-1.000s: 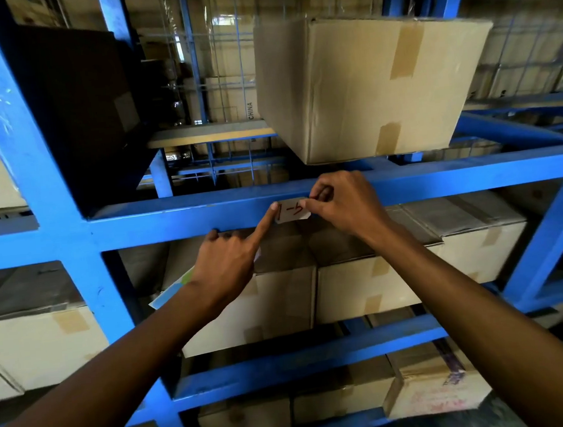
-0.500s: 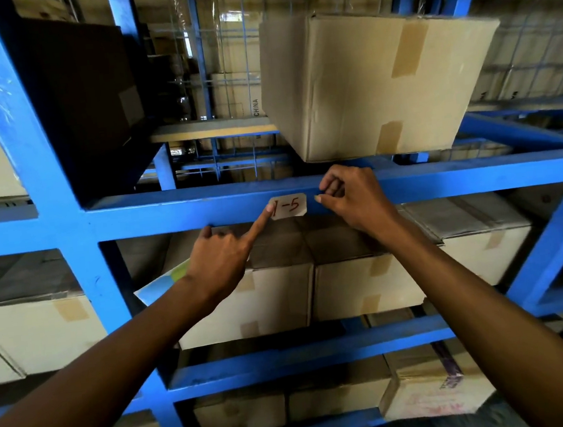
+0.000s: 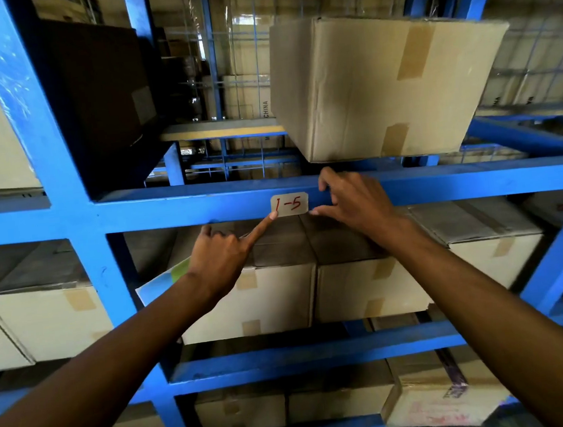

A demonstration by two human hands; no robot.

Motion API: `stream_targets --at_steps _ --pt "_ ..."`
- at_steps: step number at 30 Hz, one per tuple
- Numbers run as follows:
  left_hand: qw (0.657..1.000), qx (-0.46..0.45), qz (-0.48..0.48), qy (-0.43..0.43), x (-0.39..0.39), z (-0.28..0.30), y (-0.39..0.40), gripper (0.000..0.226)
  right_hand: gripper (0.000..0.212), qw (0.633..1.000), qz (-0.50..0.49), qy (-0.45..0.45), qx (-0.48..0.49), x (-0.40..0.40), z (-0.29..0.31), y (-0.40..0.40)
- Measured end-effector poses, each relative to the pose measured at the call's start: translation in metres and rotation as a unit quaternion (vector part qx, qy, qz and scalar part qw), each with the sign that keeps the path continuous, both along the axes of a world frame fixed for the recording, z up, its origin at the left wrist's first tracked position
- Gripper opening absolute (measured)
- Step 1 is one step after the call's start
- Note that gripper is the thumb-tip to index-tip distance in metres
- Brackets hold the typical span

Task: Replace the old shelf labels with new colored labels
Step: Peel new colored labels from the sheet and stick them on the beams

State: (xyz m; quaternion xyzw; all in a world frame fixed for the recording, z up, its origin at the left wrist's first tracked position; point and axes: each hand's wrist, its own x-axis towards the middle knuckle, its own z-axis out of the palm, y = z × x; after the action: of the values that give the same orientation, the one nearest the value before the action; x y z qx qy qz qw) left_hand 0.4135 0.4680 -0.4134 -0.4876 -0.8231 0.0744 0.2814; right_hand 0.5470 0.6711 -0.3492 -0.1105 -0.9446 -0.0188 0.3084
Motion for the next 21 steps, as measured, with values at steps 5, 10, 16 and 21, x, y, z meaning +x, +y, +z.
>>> stream_targets --at_steps 5,10,16,21 --pt "0.999 0.016 -0.032 -0.029 0.002 0.0 0.003 0.094 0.033 0.999 0.01 -0.013 -0.029 0.005 0.003 0.007" --pt "0.997 0.027 -0.03 -0.064 0.002 0.006 0.001 0.094 0.029 0.999 0.011 0.01 -0.029 -0.003 0.002 -0.002" --pt "0.919 0.154 -0.134 -0.338 0.006 0.006 -0.019 0.092 0.013 0.989 0.031 0.043 -0.138 0.002 -0.007 -0.002" --pt "0.726 0.336 -0.184 -0.571 0.011 -0.005 -0.037 0.092 0.016 0.964 0.057 0.064 -0.253 0.004 -0.021 -0.034"
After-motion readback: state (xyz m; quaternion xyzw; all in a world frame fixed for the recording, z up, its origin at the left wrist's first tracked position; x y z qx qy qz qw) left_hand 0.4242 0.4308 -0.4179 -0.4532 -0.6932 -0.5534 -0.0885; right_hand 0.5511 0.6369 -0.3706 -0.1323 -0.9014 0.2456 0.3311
